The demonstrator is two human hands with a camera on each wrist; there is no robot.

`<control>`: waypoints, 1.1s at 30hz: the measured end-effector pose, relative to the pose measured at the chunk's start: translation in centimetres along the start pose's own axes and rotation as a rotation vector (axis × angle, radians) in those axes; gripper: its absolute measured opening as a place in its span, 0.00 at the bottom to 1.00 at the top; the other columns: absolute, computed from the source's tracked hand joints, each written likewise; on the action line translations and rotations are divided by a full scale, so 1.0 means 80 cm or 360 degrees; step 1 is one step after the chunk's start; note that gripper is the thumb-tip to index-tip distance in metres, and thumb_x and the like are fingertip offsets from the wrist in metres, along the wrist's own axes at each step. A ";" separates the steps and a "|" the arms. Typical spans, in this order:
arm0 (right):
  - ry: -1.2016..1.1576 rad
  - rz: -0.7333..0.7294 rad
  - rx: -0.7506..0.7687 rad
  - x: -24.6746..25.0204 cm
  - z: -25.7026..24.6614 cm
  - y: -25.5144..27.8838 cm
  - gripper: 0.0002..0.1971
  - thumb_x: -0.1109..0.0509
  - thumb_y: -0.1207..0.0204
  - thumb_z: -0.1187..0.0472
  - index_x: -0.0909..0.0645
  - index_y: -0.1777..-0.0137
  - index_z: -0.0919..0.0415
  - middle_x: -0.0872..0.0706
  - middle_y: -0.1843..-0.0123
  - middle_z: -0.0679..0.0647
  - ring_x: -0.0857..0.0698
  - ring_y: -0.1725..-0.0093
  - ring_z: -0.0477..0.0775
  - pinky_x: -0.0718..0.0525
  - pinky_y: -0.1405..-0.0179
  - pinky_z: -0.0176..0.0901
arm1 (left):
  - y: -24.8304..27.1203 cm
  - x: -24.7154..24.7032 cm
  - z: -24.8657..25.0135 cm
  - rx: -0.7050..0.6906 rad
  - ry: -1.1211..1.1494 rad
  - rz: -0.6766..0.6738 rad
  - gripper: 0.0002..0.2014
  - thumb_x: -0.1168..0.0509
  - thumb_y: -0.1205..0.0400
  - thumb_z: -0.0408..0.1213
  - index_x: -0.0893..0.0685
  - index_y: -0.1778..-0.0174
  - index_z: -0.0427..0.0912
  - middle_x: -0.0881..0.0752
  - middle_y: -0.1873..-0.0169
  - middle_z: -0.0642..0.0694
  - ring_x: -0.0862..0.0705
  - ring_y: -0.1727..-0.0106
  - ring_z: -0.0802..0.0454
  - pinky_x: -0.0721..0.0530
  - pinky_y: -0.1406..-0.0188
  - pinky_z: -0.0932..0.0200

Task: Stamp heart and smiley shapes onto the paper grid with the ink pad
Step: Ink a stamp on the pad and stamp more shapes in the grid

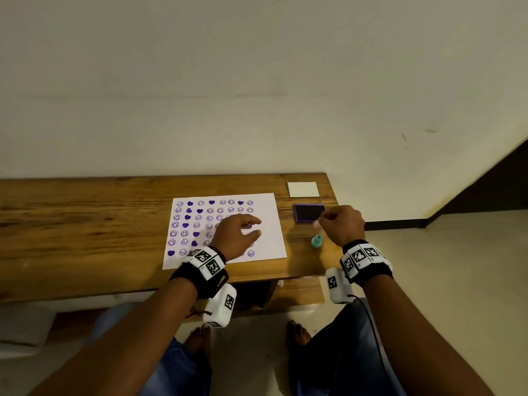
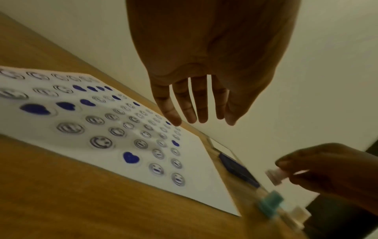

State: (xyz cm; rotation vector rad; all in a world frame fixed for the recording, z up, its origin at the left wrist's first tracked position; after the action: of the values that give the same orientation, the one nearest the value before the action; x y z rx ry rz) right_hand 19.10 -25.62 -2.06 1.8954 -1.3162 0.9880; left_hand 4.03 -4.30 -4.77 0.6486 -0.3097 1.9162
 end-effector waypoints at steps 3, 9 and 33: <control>-0.0650 -0.0110 0.0112 0.009 -0.019 0.027 0.03 0.20 0.27 0.60 0.09 0.54 0.55 0.09 0.60 0.48 0.10 0.58 0.51 0.15 0.55 0.39 | 0.003 -0.021 0.020 -0.0006 0.0175 0.0005 0.20 0.26 0.24 0.38 0.16 0.36 0.49 0.13 0.41 0.53 0.15 0.43 0.57 0.18 0.43 0.60; -0.1236 -0.0270 0.0115 -0.010 -0.032 0.053 0.05 0.24 0.23 0.69 0.08 0.55 0.60 0.07 0.58 0.59 0.11 0.61 0.53 0.13 0.60 0.41 | 0.014 -0.039 0.049 0.0006 0.0461 0.0005 0.22 0.25 0.25 0.36 0.16 0.35 0.42 0.11 0.47 0.47 0.11 0.49 0.54 0.14 0.46 0.58; -0.2014 0.0036 -0.0336 -0.009 -0.015 0.037 0.06 0.25 0.24 0.70 0.12 0.48 0.70 0.08 0.55 0.61 0.10 0.54 0.53 0.12 0.55 0.40 | 0.015 -0.072 0.048 0.0098 0.0795 0.0201 0.13 0.24 0.27 0.35 0.10 0.46 0.43 0.08 0.55 0.48 0.10 0.50 0.52 0.13 0.43 0.51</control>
State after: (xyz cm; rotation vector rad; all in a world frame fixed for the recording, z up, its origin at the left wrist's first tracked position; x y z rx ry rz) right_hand 15.86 -25.23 -1.84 2.3558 -1.9433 -0.5257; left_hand 5.87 -11.07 -4.76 0.1756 0.0270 2.1396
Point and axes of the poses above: each hand's wrist, its own y-axis away from the middle knuckle, its own x-axis out of the back of the hand, z = x × y, the point moved 1 cm from there along -y, towards the middle knuckle
